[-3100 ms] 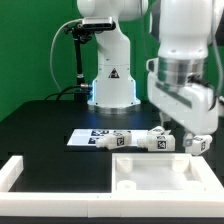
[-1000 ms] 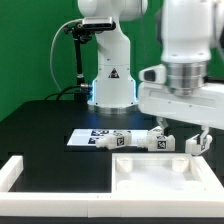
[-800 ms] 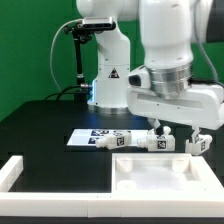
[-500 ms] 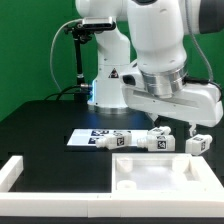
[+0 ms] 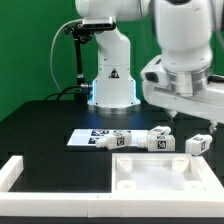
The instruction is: Assemble one leg
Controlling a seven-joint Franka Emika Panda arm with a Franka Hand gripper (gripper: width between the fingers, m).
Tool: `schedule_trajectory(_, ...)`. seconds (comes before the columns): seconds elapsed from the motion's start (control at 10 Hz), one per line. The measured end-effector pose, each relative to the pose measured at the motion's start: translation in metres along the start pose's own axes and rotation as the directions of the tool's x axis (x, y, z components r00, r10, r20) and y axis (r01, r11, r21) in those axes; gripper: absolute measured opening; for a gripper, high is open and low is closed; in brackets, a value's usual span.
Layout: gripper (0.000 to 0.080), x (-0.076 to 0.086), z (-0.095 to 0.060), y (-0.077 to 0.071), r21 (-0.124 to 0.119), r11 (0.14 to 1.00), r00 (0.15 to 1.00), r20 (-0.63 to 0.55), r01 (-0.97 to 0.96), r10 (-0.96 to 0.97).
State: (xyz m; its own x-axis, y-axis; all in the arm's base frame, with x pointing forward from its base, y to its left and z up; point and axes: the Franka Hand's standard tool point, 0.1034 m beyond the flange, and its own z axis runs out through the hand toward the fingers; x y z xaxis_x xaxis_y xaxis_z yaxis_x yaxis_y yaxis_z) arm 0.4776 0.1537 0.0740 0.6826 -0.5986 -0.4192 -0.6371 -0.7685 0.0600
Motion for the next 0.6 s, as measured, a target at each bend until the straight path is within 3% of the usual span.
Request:
schedule_trajectory(0.1, 0.0649, -0.003, 0.004, -0.006, 0.009, 1.0, 1.0, -0.023, -0.011, 0.011)
schedule_trajectory(0.5, 0.0649, 0.001, 0.004, -0.002, 0.011, 1.0, 1.0, -0.023, -0.021, 0.021)
schedule_trajectory(0.6, 0.0649, 0.007, 0.005, 0.001, 0.063, 0.998, 1.0, -0.004, -0.006, 0.006)
